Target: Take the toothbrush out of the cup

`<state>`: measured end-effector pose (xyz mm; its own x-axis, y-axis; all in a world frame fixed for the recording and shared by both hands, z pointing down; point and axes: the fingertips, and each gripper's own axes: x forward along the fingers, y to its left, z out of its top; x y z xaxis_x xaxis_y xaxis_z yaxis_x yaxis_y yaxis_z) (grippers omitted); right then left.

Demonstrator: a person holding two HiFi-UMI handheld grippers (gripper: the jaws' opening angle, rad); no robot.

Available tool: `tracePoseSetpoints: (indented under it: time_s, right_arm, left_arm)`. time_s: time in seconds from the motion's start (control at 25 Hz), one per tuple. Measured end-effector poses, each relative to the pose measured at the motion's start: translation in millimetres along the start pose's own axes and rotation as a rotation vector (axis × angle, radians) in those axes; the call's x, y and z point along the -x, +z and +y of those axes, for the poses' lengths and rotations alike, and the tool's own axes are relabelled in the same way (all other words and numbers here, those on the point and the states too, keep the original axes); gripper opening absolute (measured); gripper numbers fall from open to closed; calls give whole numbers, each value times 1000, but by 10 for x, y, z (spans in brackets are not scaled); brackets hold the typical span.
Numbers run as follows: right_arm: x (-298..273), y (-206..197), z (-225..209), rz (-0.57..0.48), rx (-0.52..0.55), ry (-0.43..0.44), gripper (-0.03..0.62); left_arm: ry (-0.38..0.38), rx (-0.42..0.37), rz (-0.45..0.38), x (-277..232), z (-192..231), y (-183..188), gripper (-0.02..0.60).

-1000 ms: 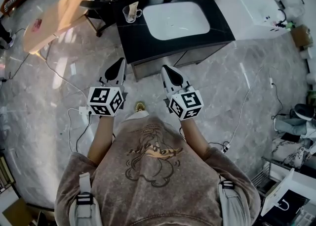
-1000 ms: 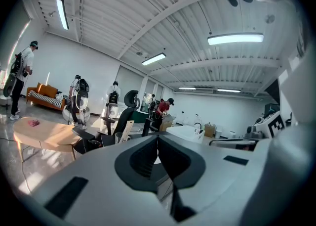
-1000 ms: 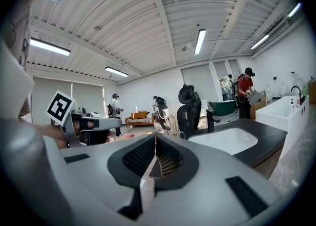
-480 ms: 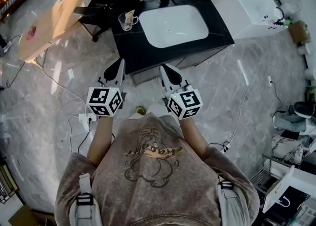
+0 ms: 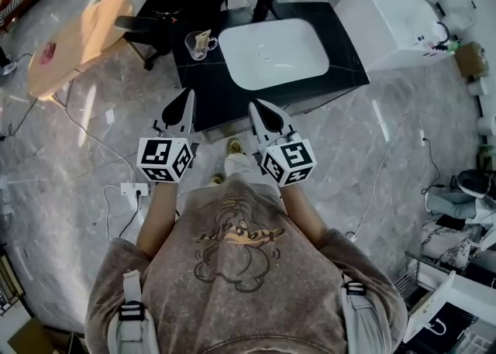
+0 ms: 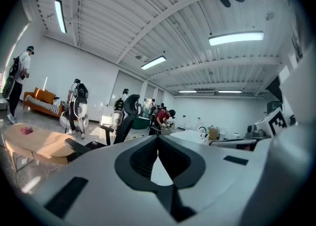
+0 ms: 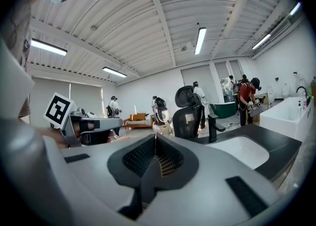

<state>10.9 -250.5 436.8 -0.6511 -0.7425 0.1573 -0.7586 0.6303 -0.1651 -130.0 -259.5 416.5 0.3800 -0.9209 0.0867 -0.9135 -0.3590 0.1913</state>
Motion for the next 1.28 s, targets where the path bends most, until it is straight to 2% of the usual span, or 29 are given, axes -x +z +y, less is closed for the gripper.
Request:
tracePoseSetpoints:
  time_s: [0.16,0.6,0.88,1.28]
  right_arm:
    - [-181,118,-114,-25,15,19,20]
    - [-418,190,-235,-49,13,70,20]
    - [-444,204,-275,-44,-1,73,20]
    - [-422,158,-355,-31,-19,58,20]
  left_arm:
    - [4,-20,-16,-166,35,61,17]
    - [33,-9,2,-363,142,32,17]
    - [29,-20,17,-492,158,1,17]
    - [48,-58,46,-904,418,-239,17]
